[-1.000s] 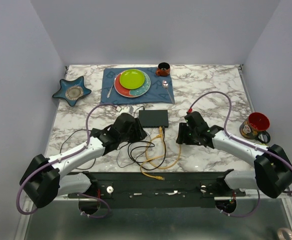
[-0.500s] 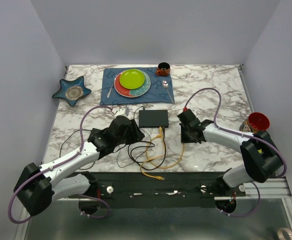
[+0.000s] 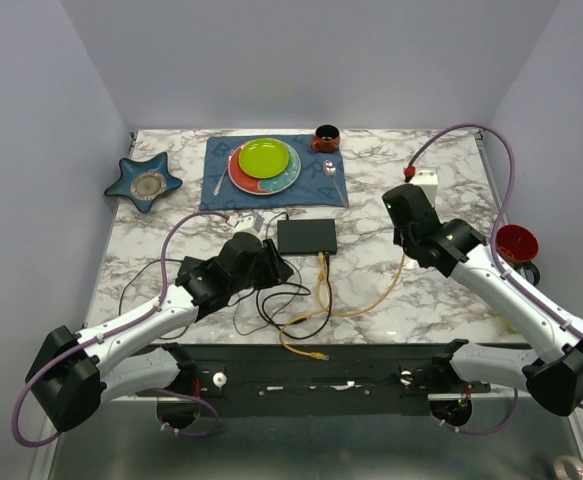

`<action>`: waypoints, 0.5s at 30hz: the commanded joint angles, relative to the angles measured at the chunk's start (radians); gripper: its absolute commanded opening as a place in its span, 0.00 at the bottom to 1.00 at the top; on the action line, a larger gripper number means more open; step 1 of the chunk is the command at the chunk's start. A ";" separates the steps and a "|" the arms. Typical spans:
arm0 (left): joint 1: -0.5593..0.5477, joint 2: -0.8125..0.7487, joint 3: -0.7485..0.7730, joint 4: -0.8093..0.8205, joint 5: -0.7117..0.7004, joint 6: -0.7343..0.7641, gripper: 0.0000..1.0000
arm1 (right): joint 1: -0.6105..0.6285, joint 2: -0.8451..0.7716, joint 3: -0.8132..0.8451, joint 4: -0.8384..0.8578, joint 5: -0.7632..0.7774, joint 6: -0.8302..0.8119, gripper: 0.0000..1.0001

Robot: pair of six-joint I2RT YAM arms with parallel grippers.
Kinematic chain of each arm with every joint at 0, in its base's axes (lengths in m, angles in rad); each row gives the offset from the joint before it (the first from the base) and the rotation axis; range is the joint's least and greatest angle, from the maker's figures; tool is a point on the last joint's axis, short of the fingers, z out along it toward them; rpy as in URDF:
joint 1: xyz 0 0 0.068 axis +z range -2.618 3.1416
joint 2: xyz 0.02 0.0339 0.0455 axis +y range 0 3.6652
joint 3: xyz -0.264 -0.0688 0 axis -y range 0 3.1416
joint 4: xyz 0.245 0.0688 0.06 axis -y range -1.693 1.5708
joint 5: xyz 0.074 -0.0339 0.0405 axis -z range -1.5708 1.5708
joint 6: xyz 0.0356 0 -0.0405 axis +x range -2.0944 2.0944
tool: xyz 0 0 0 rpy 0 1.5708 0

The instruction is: Pull the plug from the switch port

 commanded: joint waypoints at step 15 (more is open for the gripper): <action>-0.327 0.114 0.164 0.279 -0.011 0.320 0.99 | 0.006 -0.045 0.056 -0.226 0.107 0.012 0.01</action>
